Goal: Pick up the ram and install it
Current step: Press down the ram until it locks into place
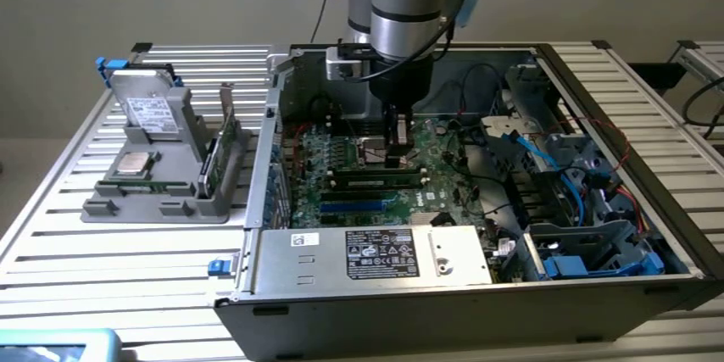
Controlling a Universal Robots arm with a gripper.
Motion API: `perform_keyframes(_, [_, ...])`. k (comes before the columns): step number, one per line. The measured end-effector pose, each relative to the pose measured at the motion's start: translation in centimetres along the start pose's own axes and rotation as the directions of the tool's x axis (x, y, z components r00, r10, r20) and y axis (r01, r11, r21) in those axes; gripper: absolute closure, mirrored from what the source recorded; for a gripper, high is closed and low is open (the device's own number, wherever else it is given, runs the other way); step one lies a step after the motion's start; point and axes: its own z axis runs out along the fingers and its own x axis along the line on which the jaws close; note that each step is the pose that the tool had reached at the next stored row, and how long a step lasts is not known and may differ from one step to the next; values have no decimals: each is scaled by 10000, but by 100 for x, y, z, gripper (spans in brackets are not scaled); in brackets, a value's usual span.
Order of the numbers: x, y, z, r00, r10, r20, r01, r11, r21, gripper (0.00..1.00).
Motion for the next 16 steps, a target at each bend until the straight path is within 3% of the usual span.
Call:
perform_keyframes(5, [0,0,0,10000,54,0,-54,10000,-7,89])
perform_keyframes(9, [0,0,1,9982,604,-5,-604,9981,-67,89])
perform_keyframes(16, [-2,0,12,9858,1679,-21,-1679,9856,-185,89])
